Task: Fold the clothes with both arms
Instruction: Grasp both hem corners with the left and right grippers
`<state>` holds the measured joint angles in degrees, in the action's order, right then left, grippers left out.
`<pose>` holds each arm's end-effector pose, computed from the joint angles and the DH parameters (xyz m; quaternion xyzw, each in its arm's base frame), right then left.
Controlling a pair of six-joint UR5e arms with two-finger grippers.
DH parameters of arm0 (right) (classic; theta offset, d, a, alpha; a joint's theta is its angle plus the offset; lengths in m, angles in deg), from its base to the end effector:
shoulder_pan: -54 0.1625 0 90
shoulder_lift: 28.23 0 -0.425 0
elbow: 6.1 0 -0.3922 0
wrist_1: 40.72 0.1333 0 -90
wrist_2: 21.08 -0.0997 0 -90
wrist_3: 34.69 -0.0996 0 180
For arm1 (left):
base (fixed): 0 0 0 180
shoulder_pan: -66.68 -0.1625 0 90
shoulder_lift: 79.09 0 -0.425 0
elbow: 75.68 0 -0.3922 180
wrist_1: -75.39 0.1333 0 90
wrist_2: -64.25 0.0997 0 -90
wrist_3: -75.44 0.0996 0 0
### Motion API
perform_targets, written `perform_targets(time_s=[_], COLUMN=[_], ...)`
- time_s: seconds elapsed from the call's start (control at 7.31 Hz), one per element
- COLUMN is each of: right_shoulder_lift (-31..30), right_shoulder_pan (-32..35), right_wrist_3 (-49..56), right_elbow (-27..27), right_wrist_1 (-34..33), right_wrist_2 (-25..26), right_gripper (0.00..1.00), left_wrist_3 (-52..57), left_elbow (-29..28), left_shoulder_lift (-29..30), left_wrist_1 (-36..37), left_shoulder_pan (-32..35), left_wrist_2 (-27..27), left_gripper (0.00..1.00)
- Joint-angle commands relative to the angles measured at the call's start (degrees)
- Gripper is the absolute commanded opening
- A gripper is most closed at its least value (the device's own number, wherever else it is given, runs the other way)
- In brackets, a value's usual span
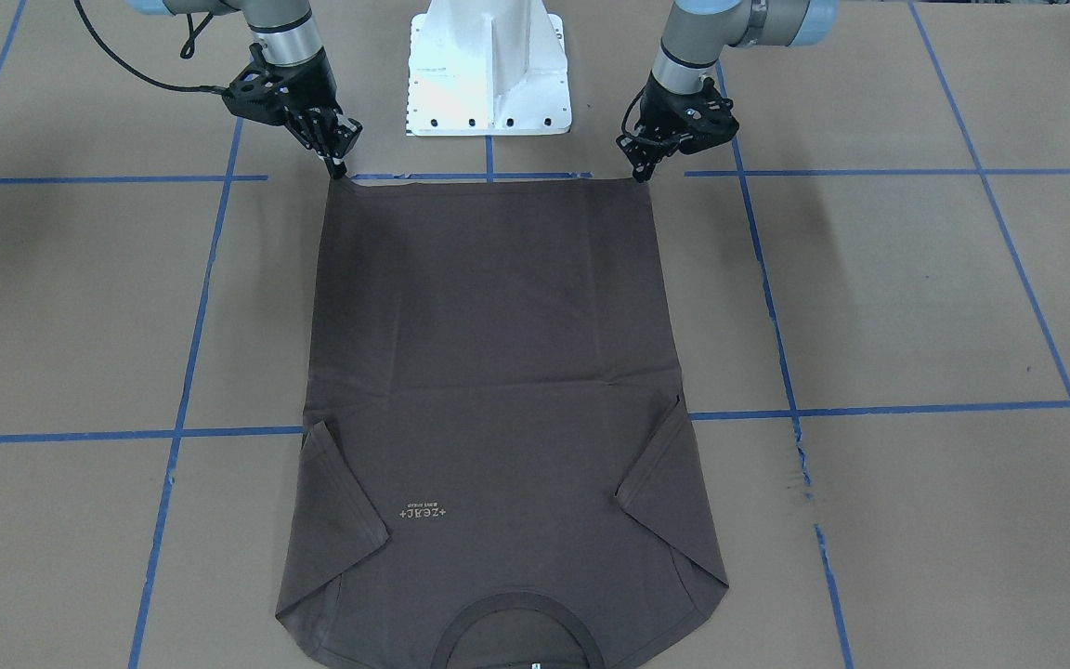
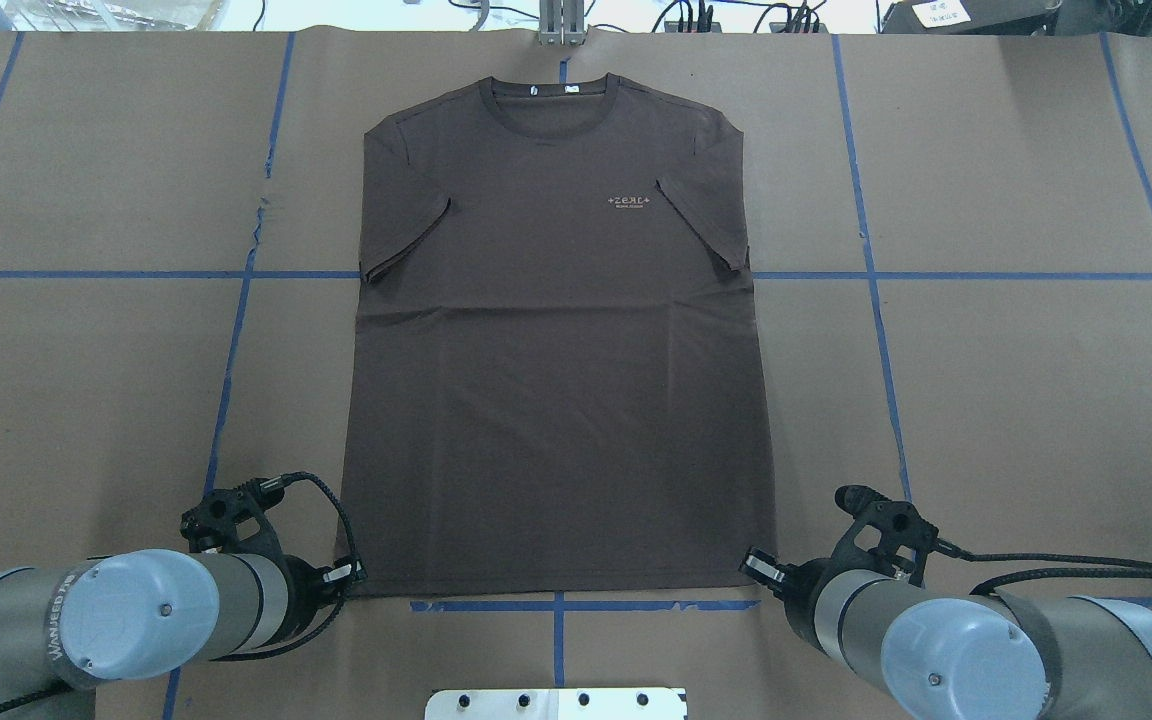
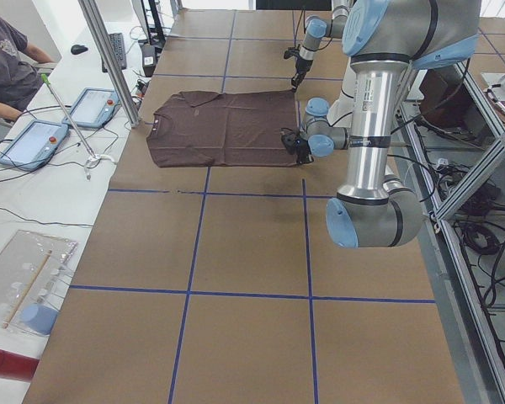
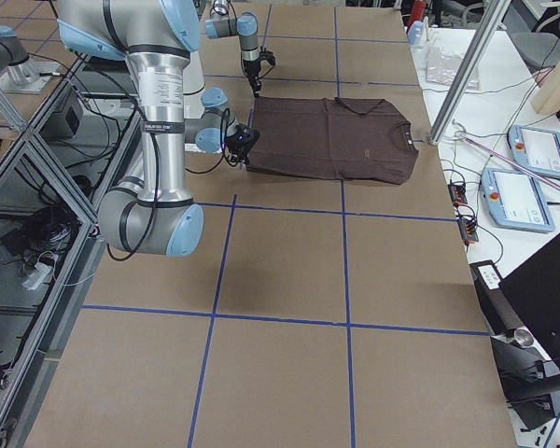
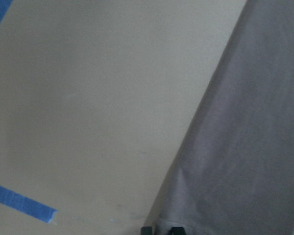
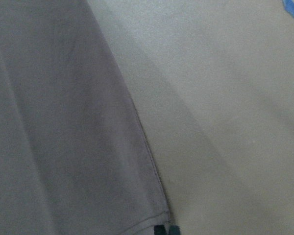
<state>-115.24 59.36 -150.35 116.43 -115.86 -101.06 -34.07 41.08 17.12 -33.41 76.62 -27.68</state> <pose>-0.4643 -0.1949 0.3448 0.0031 -0.4313 0.2769 0.8587 0.4847 -0.2169 0.3549 -0.0515 0.4337 -0.2215 0.8719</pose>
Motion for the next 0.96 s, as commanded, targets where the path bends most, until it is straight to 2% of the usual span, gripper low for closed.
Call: perform_targets(time_s=[0.0,0.27,0.55,0.82], right_shoulder_lift=[0.0,-0.8,-6.9,-8.2], right_shoulder_pan=[0.0,-0.1,-5.3,-6.9], right_wrist_3=[0.0,-0.2,-0.8,-2.5], right_elbow=[0.2,2.3,9.5,13.8], right_wrist_1=[0.0,0.0,0.0,-0.1], right_wrist_2=[0.0,0.0,-0.1,0.0], right_gripper=[0.00,0.00,0.00,0.00], left_wrist_3=[0.1,0.1,-1.3,-1.3], left_elbow=[0.5,4.2,12.7,16.7], left_shoulder_lift=[0.0,0.0,-0.1,0.0], left_wrist_1=[0.1,2.8,10.3,13.3], left_shoulder_pan=[0.0,-0.3,-4.2,-4.5], left_wrist_2=[-0.1,-0.9,-1.8,-3.9], left_gripper=[0.00,0.00,0.00,0.00])
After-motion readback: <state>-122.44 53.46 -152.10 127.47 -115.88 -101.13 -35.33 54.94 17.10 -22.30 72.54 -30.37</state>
